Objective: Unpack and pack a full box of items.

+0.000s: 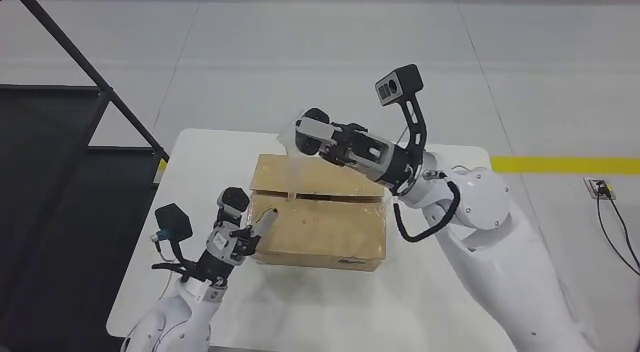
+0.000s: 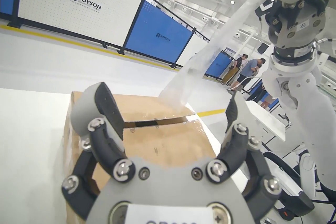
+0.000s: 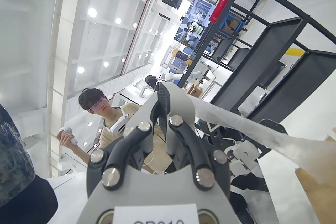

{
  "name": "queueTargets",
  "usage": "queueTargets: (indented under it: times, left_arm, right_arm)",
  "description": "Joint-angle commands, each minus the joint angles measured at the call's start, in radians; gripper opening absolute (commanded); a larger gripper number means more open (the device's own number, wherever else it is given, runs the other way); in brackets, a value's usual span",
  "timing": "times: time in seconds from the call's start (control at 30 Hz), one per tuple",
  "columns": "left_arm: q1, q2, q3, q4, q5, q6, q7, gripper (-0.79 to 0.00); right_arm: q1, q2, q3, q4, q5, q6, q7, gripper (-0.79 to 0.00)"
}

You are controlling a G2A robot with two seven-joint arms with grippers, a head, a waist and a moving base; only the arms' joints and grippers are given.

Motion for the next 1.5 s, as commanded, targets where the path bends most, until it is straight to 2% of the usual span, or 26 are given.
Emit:
queueTargets:
  times: [0.0,0.03,0.2,0.57,0.73,1.47]
  left_arm:
    - [-0.010,0.000,0.006,0.002,0.031,0.013,0.014,-0.068]
    - [-0.015,0.000,0.009,0.003,0.043,0.019,0.025,-0.120]
    - [-0.028,-0.002,0.027,0.004,0.090,0.044,0.076,-0.243]
    - [-0.053,0.002,0.050,0.031,0.162,0.056,0.069,-0.231]
    - [-0.071,0.003,0.057,0.043,0.172,0.064,0.068,-0.311]
    - [-0.109,0.007,0.080,0.079,0.189,0.083,0.067,-0.342]
  right_arm:
    - [0.003,-0.001,-0.001,0.005,0.009,0.003,0.008,-0.785]
    - [0.004,-0.002,-0.001,0.009,0.012,0.003,0.011,-0.785]
    - [0.009,-0.006,-0.001,0.023,0.015,0.001,0.017,-0.785]
    - [0.007,-0.010,0.005,0.029,0.014,0.000,0.029,-0.785]
    - [0.008,-0.012,0.007,0.032,0.013,0.001,0.036,-0.785]
    - [-0.013,-0.017,0.027,0.028,0.011,-0.003,0.053,-0.785]
